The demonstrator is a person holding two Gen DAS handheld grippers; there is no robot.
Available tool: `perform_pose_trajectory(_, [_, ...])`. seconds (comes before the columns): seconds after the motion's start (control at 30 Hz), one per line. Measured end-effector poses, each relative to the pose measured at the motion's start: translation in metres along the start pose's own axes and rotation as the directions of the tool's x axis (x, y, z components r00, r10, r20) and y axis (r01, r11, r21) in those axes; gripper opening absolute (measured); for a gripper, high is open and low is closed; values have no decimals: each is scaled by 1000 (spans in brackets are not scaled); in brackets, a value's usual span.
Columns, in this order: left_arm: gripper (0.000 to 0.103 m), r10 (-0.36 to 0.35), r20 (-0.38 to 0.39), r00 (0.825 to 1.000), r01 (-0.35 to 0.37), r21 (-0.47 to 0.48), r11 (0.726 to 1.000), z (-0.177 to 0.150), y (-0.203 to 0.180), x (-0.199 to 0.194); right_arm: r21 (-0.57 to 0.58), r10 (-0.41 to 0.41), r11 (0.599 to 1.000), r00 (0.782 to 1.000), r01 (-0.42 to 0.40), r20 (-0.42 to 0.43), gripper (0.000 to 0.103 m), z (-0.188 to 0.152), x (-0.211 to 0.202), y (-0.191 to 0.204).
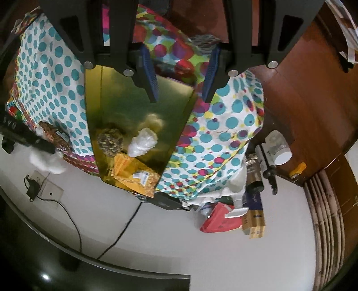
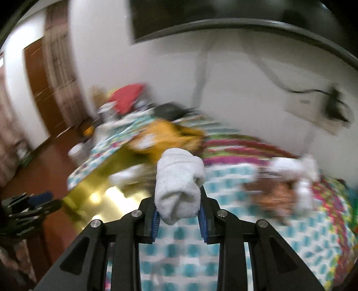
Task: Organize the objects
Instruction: 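Carry the white sock to the gold tray and open the right tool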
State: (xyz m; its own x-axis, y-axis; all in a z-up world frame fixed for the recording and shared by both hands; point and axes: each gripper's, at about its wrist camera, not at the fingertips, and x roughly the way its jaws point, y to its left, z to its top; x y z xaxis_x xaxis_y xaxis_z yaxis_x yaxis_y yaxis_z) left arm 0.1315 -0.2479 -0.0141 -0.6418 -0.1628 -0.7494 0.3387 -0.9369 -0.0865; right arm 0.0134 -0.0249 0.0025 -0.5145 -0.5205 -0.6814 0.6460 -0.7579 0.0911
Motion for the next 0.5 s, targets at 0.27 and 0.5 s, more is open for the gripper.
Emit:
perform_pose_trajectory(0.27, [41,5,-5,1000,-6,-29,1000,-3,22,-4,-130,24,991,991,-41,-129,27,-3,57,67])
perform_pose_trajectory(0.5, [41,-2,-15,1000,1,-46,999,-3,32,-1,-116,32,992,977,-57,-210,27,-8,88,85])
